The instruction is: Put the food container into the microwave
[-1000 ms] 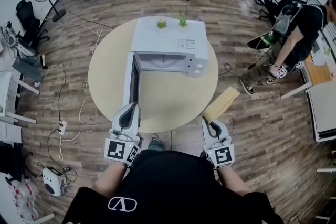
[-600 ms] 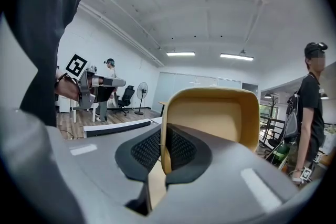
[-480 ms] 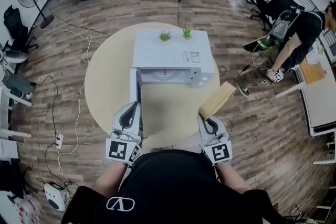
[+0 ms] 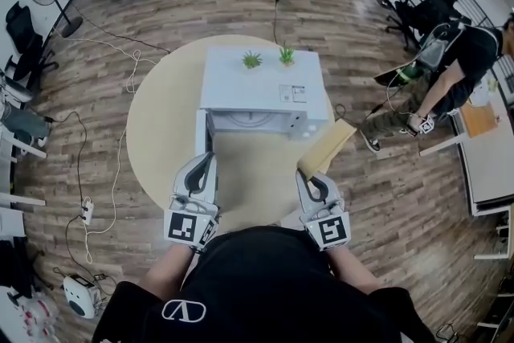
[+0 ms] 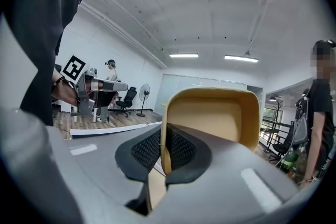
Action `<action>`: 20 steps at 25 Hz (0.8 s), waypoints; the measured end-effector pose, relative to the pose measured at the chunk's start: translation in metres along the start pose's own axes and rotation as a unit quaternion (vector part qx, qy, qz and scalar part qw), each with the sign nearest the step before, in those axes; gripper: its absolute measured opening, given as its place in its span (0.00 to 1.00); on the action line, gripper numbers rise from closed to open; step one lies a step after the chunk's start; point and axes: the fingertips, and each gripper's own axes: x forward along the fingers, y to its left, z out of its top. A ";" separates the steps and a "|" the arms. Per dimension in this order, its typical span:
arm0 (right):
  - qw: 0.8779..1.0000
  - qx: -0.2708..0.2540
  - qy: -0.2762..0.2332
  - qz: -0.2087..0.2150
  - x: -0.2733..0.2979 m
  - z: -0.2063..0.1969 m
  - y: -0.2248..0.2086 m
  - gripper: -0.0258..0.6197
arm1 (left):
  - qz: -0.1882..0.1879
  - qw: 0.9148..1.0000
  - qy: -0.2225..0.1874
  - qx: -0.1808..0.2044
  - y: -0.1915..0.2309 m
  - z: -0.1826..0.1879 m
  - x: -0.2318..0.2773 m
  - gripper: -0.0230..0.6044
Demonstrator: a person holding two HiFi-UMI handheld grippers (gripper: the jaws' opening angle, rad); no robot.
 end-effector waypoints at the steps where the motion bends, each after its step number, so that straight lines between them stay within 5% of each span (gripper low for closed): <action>1: 1.000 -0.002 -0.001 0.004 0.000 0.000 -0.003 0.06 | 0.003 1.000 0.002 0.000 -0.002 0.000 0.002 0.04; 15: 0.995 -0.060 0.023 0.072 0.036 -0.004 -0.020 0.06 | 0.032 0.999 0.011 -0.002 -0.007 -0.006 0.010 0.04; 18: 0.981 -0.133 0.041 0.136 0.058 -0.011 -0.001 0.06 | 0.040 0.999 0.020 -0.009 -0.006 -0.014 0.005 0.04; 20: 0.961 -0.192 0.062 0.191 0.071 -0.020 0.018 0.06 | 0.046 0.998 0.027 -0.016 -0.004 -0.021 -0.001 0.04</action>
